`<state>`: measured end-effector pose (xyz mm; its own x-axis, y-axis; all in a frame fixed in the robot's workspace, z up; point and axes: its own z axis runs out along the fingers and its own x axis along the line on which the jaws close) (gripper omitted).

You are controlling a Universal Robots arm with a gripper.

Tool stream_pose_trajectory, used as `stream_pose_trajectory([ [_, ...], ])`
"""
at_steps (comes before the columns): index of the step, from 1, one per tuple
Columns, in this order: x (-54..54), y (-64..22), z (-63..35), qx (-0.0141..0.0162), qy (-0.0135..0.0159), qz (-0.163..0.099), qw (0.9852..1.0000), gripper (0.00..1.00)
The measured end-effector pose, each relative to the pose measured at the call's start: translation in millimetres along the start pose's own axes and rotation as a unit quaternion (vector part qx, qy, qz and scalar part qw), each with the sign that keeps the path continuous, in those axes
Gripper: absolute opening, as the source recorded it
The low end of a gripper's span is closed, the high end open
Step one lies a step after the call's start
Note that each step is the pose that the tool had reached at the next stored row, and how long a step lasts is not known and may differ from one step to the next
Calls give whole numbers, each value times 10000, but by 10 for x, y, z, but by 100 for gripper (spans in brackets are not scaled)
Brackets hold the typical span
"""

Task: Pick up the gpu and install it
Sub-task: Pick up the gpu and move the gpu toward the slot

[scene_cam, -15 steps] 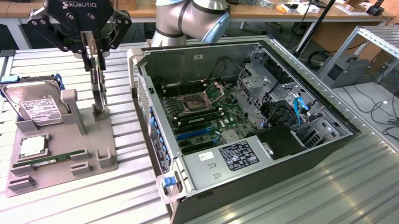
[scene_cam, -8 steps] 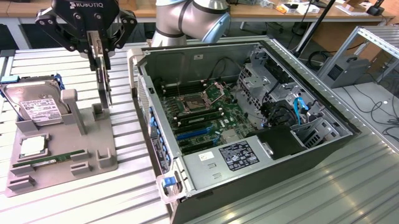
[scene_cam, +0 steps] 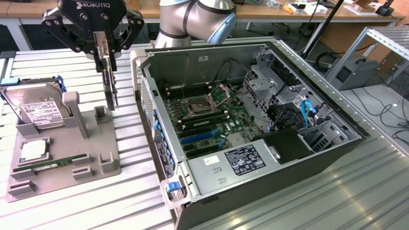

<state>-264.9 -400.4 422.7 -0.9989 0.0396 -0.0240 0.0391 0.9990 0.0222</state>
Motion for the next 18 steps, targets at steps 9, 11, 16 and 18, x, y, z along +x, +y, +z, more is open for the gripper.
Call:
stream_pose_trajectory([
  [9,-57,2,1,0,0,0,10000,27],
  [11,-65,3,1,0,0,0,10000,27],
  [16,-95,4,3,0,0,0,10000,27],
  [18,-107,4,3,0,0,0,10000,27],
])
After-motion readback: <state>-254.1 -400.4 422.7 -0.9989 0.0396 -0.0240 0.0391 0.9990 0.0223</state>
